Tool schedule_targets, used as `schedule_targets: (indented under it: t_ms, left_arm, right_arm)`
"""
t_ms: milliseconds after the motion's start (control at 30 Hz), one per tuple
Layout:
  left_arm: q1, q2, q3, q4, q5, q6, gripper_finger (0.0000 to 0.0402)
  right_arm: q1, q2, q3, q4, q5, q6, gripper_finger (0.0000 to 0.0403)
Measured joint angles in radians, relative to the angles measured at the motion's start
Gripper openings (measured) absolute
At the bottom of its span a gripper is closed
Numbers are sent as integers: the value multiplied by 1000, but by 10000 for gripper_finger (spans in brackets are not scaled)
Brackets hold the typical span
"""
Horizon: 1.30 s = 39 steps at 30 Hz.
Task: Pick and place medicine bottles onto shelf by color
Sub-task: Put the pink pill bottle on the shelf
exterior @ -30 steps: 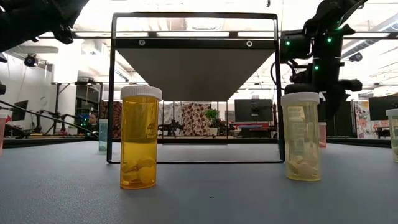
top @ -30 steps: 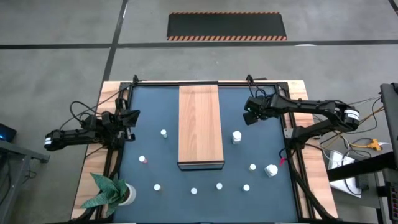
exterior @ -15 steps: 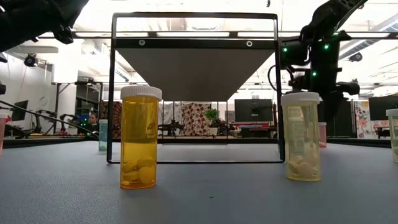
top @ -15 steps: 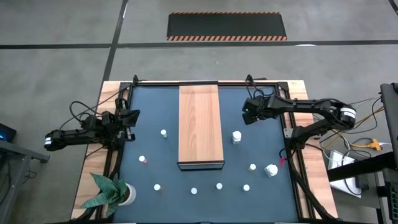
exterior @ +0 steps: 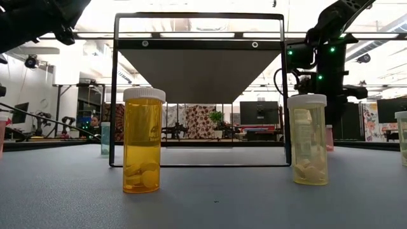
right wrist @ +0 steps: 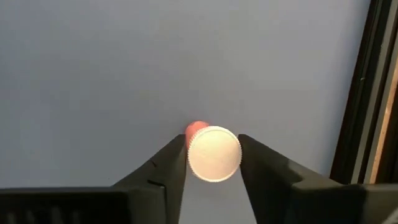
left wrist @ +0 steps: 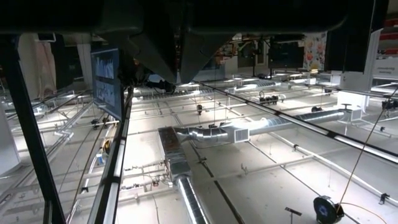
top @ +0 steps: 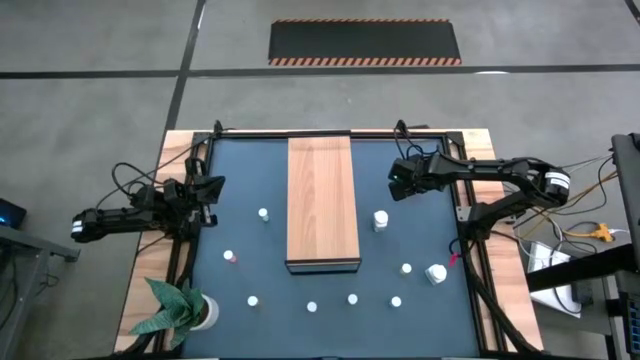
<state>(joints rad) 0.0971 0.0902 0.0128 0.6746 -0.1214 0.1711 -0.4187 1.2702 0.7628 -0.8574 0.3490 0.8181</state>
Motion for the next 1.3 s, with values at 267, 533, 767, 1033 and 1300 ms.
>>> schedule_targets:
  t_ms: [267, 533, 767, 1033, 1300]
  left_arm:
    - [0, 0, 0, -1, 0, 0, 3]
    - [0, 0, -1, -2, 0, 0, 3]
    - [0, 0, -2, -1, 0, -1, 3]
    - [0, 0, -2, -1, -10, -1, 3]
    - [0, 0, -2, -1, -12, -1, 3]
  right_arm:
    - [2, 0, 0, 3, -9, 1, 110]
    - [-1, -44, 58, -75, -12, -57, 123]
    - [14, -70, 349, -341, -18, -146, 105]
    - [129, -70, 683, -420, -43, -207, 110]
    - [303, 26, 845, -362, -43, -229, 109]
